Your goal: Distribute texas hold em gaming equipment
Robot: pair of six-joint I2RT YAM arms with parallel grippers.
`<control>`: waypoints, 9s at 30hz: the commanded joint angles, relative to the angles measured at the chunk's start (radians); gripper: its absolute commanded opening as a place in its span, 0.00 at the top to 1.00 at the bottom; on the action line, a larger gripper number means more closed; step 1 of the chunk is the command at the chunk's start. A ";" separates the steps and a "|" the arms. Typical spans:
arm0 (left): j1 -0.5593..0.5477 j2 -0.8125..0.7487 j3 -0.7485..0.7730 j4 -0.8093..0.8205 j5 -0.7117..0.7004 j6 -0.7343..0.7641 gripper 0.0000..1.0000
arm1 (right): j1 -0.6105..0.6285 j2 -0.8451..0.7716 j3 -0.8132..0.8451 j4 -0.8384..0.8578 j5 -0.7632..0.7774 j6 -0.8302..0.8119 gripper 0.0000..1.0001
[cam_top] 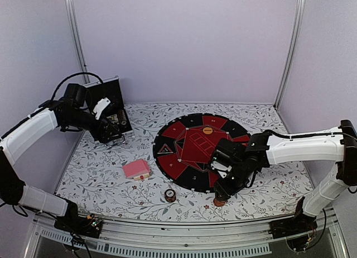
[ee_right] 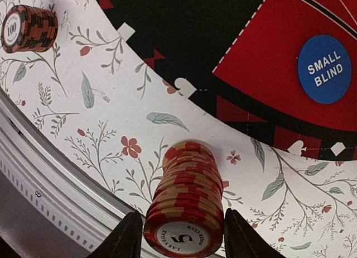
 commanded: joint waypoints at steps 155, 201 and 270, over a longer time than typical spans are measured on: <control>-0.012 -0.056 0.012 -0.024 -0.019 -0.005 0.00 | 0.061 -0.007 0.032 -0.013 0.111 0.131 0.13; -0.013 -0.039 0.037 -0.028 -0.009 -0.008 0.00 | 0.061 0.093 0.024 0.044 0.168 0.099 0.57; -0.013 -0.032 -0.001 0.003 0.039 0.002 0.00 | -0.089 1.004 1.168 0.099 0.132 -0.134 0.70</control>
